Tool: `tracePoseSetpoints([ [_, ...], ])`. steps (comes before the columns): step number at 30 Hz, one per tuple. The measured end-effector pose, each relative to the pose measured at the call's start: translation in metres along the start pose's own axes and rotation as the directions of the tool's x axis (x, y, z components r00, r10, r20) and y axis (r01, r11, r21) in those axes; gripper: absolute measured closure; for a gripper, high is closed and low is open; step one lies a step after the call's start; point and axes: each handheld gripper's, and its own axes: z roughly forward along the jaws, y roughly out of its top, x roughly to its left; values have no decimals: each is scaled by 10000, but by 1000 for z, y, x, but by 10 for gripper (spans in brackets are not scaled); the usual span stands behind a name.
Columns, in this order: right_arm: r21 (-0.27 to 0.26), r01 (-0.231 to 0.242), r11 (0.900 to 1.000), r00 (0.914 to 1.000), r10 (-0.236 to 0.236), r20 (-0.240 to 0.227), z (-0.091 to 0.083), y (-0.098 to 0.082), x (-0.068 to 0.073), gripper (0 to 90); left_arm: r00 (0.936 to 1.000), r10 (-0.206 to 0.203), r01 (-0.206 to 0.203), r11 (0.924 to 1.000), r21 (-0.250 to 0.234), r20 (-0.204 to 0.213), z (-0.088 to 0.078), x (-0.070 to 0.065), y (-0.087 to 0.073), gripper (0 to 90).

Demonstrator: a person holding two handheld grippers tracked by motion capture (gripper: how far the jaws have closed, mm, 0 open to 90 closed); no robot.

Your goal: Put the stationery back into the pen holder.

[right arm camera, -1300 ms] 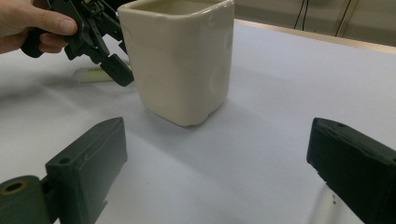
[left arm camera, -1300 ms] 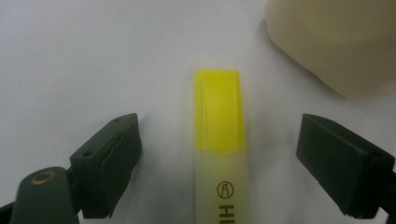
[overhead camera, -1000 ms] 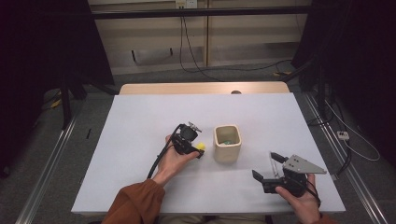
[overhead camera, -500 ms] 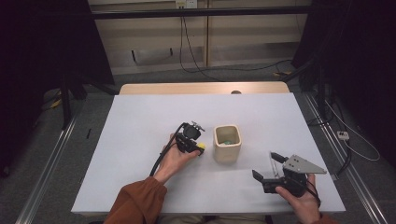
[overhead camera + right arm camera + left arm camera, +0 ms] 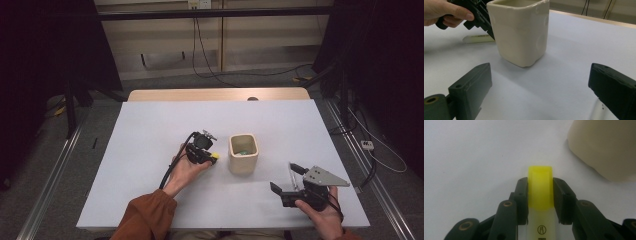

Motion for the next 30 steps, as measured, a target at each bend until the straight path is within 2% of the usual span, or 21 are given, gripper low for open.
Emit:
tracePoseSetpoints([
  [8, 4, 2, 10000, 10000, -2, 16, 0, 0, 0, 46, 10000, 1, -1, 9993, -371, 10, -5, 1, -3, 675],
  [13, 3, -5, 10000, 10000, 5, 13, 0, 0, 0, 46, 9997, -35, 51, 9975, -708, 221, -10, 2, -3, 675],
  [15, -2, -9, 10000, 10000, 9, 16, 0, 0, 0, 46, 10000, -37, 44, 9965, -835, 93, -13, 2, -3, 675],
  [17, -3, 1, 10000, 10000, -1, 13, 0, 0, 0, 46, 9995, -133, 161, 9945, -1033, 275, -15, 3, -3, 675],
  [25, -20, 2, 10000, 10000, -2, 19, 0, 0, 0, 46, 9986, -207, 296, 9819, -1870, 489, -30, 5, -3, 675],
  [30, -33, -9, 10000, 10000, 9, 18, 0, 0, 0, 46, 9985, -134, 265, 9672, -2525, 536, -41, 4, -3, 675],
])
